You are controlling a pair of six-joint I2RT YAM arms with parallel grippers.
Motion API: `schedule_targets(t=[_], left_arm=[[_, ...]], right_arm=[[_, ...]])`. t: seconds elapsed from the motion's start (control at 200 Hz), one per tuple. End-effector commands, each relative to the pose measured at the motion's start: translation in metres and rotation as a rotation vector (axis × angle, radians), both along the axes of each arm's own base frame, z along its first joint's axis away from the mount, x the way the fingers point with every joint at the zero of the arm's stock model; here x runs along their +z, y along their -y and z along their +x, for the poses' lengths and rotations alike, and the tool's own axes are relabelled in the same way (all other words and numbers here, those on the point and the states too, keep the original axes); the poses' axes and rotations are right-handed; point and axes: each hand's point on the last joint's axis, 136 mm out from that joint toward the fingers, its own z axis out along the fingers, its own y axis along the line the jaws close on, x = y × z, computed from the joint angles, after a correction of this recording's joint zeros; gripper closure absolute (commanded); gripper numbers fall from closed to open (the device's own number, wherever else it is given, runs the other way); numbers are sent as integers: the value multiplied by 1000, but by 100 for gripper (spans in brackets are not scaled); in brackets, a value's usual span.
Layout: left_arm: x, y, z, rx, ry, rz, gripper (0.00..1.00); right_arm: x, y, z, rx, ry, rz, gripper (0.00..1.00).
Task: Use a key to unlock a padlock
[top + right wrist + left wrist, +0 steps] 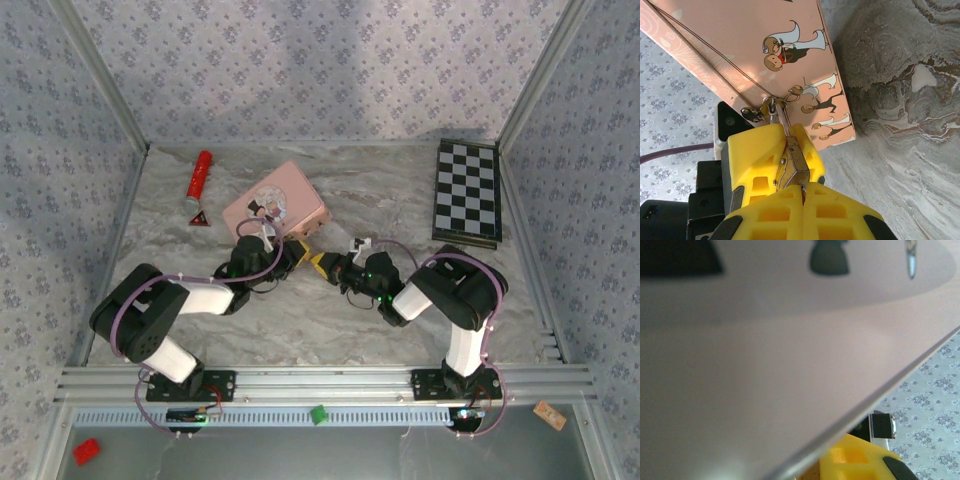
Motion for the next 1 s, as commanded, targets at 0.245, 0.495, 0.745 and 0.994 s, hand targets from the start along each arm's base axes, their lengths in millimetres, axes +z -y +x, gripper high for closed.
schedule_targets(t=[0.245,0.495,0.745,0.994], left_arm=[[-7,-3,-19,-26,-116,130,99],[-12,-3,-10,1,-164,139,99],[-16,-11,-9,22,-241,206,100],[-23,-20,-12,38,-296,222,100]], right_arm=[[-11,16,2,-32,95,-106,75],[-19,14,-11,35,156,-167,51],[-15,24,-37,154,476,-554,53],[9,15,-55,214,1004,-1053,50]])
